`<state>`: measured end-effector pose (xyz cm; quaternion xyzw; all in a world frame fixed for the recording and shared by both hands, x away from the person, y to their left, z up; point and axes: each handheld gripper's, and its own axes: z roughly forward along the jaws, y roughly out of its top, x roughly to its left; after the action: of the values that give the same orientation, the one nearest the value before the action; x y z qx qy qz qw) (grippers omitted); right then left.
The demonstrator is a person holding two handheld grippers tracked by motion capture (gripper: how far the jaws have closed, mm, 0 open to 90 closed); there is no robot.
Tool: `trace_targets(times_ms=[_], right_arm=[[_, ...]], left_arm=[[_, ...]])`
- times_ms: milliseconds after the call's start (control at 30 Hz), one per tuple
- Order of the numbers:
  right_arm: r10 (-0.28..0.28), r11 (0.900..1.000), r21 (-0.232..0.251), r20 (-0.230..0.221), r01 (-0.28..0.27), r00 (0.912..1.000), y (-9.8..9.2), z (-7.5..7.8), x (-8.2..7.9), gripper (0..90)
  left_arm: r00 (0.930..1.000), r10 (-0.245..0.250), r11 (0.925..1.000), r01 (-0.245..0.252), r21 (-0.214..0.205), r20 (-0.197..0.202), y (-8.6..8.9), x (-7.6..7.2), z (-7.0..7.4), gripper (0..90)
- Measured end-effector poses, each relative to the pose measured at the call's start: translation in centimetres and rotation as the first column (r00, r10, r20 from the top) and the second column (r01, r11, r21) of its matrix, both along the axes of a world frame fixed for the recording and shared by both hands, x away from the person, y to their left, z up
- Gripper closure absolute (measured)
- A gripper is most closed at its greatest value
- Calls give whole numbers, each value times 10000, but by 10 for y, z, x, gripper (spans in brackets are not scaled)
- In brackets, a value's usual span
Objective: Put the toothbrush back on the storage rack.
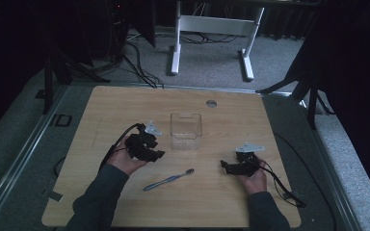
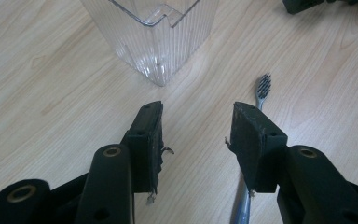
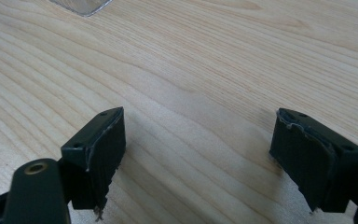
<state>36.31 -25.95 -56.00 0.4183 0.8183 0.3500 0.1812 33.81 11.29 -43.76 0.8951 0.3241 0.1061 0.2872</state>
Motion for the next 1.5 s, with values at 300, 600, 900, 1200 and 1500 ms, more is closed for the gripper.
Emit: trace_targets(times_ms=[300, 600, 900, 1200, 1500], right_arm=[[-5, 10000, 5, -13, 5, 10000, 0, 0, 0, 174], [-12, 10000, 9, -20, 12, 10000, 0, 0, 0, 174], [-12, 10000, 10, -21, 12, 10000, 0, 0, 0, 174], [-5, 10000, 5, -14, 5, 10000, 0, 0, 0, 174], [-9, 10000, 8, -10, 9, 10000, 0, 0, 0, 174]], left_arm=[[9992, -274, 9988, 285, 396, -297, -10, -1, -6, 549], [9973, -466, 9969, 501, 608, -575, -17, 1, -11, 557], [9948, -646, 9942, 708, 804, -782, -23, 2, -13, 570], [9911, -914, 9882, 1023, 1140, -967, -31, 1, -17, 566], [9860, -1037, 9824, 1221, 1417, -1308, -37, 4, -23, 575]])
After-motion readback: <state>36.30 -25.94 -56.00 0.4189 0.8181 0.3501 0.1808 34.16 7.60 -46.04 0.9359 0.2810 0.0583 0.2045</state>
